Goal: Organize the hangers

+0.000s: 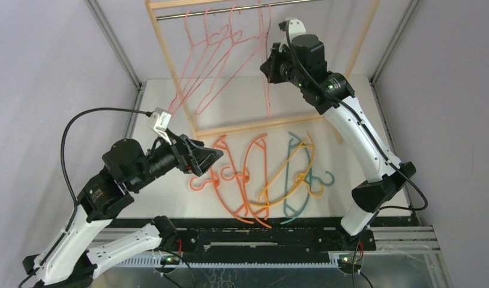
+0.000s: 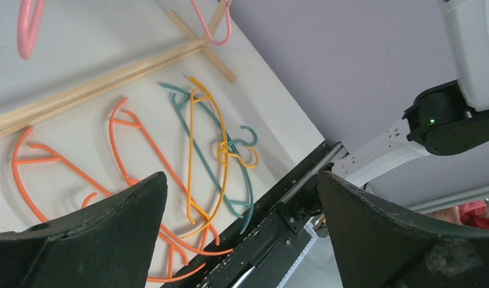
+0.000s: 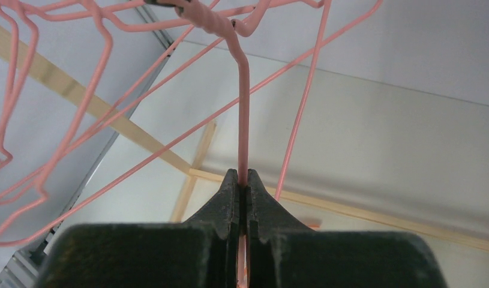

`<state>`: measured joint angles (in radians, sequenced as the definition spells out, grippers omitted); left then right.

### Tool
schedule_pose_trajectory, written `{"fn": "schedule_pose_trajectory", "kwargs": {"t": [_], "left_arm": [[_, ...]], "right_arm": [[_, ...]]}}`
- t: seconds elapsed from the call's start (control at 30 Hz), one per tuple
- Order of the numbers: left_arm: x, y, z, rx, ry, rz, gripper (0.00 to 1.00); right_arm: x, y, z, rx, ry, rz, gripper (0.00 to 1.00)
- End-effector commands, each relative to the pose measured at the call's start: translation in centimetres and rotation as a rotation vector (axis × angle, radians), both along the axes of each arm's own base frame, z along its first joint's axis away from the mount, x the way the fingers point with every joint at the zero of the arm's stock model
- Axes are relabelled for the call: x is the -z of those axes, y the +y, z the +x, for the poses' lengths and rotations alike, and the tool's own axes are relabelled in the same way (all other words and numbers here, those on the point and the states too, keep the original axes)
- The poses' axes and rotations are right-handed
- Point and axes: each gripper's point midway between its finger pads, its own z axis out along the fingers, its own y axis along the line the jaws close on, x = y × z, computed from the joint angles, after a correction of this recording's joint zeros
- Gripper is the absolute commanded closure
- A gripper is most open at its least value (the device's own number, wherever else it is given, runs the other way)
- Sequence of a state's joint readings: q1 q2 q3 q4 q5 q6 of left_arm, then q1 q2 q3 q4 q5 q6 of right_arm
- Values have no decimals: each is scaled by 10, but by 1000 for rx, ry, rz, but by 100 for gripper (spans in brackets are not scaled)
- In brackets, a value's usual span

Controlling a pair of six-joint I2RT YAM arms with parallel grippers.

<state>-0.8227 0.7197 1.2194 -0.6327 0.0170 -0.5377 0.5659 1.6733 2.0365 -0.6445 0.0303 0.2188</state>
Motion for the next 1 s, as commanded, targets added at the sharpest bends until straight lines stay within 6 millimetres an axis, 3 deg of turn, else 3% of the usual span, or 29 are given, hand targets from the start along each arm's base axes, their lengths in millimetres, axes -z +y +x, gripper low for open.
{"fn": "schedule_pose_trajectory", "kwargs": {"t": [0.0, 0.37, 0.53, 0.8, 0.97], "left_arm": [[6, 6, 0, -18, -23, 28, 1], [8, 8, 0, -22, -20, 34, 1], [13, 14, 0, -45, -18, 36, 1], [17, 14, 3, -52, -15, 53, 0], [16, 9, 5, -43, -14, 52, 1]], "right_arm": [[-44, -2, 5, 27, -116, 77, 100], [-41, 7, 36, 58, -83, 79, 100], [-25, 17, 47, 60, -42, 86, 100], [2, 19, 50, 68, 19, 53, 100], [13, 31, 42, 19, 49, 44, 100]]}}
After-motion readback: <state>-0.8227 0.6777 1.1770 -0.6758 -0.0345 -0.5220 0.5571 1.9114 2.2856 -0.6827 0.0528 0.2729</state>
